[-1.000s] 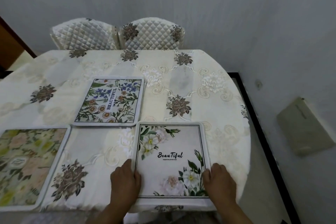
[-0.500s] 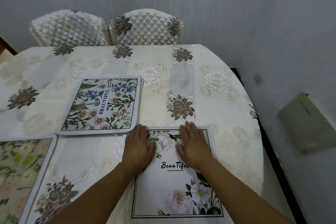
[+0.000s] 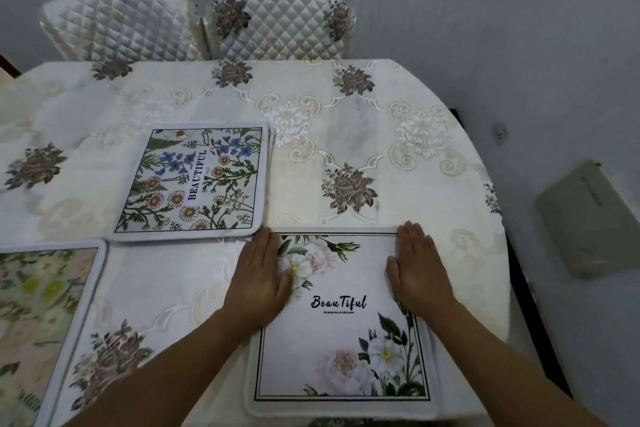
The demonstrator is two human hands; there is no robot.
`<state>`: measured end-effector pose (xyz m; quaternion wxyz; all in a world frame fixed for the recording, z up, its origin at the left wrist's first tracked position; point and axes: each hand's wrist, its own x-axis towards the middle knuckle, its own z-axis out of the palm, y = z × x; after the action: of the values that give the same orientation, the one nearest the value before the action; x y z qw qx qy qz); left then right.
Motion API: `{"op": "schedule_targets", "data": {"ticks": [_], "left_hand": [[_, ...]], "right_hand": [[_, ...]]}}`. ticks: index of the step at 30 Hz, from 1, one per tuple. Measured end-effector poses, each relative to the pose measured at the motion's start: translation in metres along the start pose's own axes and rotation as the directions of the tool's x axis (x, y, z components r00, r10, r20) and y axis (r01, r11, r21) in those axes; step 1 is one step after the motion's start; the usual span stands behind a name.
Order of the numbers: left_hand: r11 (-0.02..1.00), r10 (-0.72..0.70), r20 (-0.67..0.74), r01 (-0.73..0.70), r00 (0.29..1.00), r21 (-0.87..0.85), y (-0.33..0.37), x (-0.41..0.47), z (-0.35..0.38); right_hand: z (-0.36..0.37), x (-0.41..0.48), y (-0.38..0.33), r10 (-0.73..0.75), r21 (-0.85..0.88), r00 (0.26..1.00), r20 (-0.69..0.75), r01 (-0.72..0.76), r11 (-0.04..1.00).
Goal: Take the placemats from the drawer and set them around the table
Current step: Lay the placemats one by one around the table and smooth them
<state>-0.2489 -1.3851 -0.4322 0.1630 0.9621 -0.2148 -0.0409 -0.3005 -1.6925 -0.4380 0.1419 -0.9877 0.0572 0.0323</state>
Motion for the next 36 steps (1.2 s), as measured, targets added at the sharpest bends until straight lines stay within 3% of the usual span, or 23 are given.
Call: {"op": "schedule_targets", "data": {"ticks": [2, 6, 8, 12, 18, 23, 29, 33, 36], "left_hand": [[1.000, -0.019, 0.017, 0.019, 1.000, 0.002, 0.011, -0.022, 0.006], [0.996, 0.036, 0.058, -0.040, 0.998, 0.080, 0.034, -0.085, 0.035], [0.996, 0.021, 0.042, -0.025, 0.999, 0.088, 0.039, -0.107, 0.045], [0.999, -0.035, -0.013, 0.035, 0.999, 0.036, 0.033, -0.122, 0.043], [0.997, -0.070, 0.021, 0.070, 0.997, 0.012, 0.018, -0.130, 0.031], [0.995, -0.095, 0.042, 0.094, 0.995, 0.013, 0.024, -0.129, 0.023], [0.995, -0.095, 0.082, 0.095, 0.992, 0.004, 0.023, -0.127, 0.007], [0.948, -0.285, -0.016, 0.280, 0.958, -0.150, -0.035, -0.103, -0.030], [0.878, -0.469, -0.134, 0.445, 0.873, -0.178, -0.096, -0.061, -0.070]], "right_hand": [[0.003, -0.018, -0.015, -0.057, -0.013, 0.997, 0.044, 0.058, 0.998], [0.033, -0.096, -0.064, -0.308, 0.010, 0.948, 0.082, 0.309, 0.951], [0.045, -0.127, -0.083, -0.341, 0.014, 0.933, 0.115, 0.342, 0.940], [0.040, -0.143, -0.074, -0.306, -0.018, 0.947, 0.095, 0.310, 0.951], [0.024, -0.148, -0.027, -0.228, 0.029, 0.970, 0.083, 0.227, 0.974], [0.016, -0.148, -0.031, -0.197, 0.045, 0.978, 0.074, 0.194, 0.980], [0.009, -0.129, -0.064, -0.140, 0.010, 0.989, -0.048, 0.140, 0.990], [0.017, -0.083, -0.103, -0.075, 0.159, 0.995, -0.060, 0.083, 0.984], [0.025, -0.039, -0.142, -0.040, 0.298, 0.998, -0.051, 0.054, 0.953]]}}
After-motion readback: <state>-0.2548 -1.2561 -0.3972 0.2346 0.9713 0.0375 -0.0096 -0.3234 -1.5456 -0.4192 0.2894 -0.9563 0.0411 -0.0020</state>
